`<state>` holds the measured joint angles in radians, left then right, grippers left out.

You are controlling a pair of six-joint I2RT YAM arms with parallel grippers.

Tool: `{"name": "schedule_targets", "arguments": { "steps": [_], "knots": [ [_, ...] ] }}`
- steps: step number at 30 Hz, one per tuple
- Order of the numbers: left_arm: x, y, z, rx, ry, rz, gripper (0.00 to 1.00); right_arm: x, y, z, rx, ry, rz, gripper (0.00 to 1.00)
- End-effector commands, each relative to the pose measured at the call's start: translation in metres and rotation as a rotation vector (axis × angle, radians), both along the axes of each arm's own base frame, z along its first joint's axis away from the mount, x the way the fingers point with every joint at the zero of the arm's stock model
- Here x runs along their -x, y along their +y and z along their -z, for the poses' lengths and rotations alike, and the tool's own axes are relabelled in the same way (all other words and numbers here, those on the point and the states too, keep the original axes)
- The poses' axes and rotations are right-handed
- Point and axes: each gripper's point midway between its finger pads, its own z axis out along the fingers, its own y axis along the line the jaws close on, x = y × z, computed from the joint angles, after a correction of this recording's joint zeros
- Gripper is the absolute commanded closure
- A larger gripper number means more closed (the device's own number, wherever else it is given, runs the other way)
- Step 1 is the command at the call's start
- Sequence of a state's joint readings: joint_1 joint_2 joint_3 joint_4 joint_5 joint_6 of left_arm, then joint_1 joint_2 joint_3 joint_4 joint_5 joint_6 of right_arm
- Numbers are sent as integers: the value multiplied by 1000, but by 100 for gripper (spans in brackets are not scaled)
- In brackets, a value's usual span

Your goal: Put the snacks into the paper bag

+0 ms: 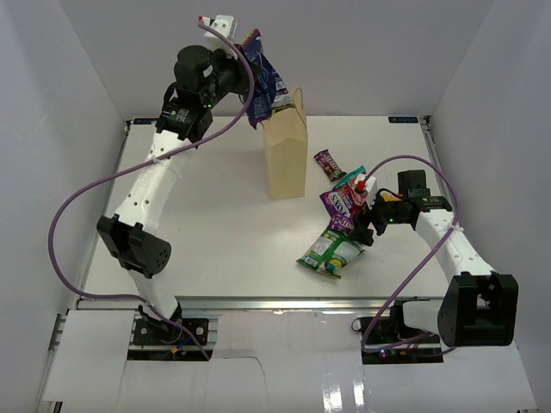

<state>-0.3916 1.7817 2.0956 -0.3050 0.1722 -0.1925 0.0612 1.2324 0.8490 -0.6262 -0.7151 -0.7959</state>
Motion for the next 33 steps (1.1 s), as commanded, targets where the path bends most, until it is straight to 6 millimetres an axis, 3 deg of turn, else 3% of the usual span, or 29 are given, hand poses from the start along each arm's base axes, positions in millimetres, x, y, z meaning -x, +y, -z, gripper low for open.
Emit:
{"name": "schedule_targets", "arguments": {
  "steps": [1,14,17,18,20,24,28,30,31,32,33],
  "knots": [
    [22,-7,-75,54,-240,20,100,-4,4,-7,-29,-30,-16,9],
    [-8,-45,10,-94,-116,2,99,0,6,-3,-38,-18,-25,9],
    [-11,-48,22,-95,-88,5,80,1,8,-4,-41,-24,-35,9],
    [-12,-50,26,-97,-78,5,66,0,10,-6,-43,-31,-42,9],
    [-13,-49,31,-96,-64,-6,55,-1,12,-8,-53,-32,-40,10],
    [-9,-47,24,-80,-64,-16,31,-10,19,-14,-96,20,31,8],
    [6,-42,-4,-43,-94,-3,29,-37,15,-16,-106,96,245,4],
    [19,-39,-16,-36,-110,17,27,-61,4,-16,-79,115,426,2],
    [28,-39,-20,-35,-114,42,25,-68,1,-18,-74,114,474,2],
    [47,-30,-39,-18,-145,48,23,-75,-4,-18,-64,112,518,2],
    [53,-28,-20,-34,-105,60,21,-83,-10,-16,-42,114,567,2]
  ]
}}
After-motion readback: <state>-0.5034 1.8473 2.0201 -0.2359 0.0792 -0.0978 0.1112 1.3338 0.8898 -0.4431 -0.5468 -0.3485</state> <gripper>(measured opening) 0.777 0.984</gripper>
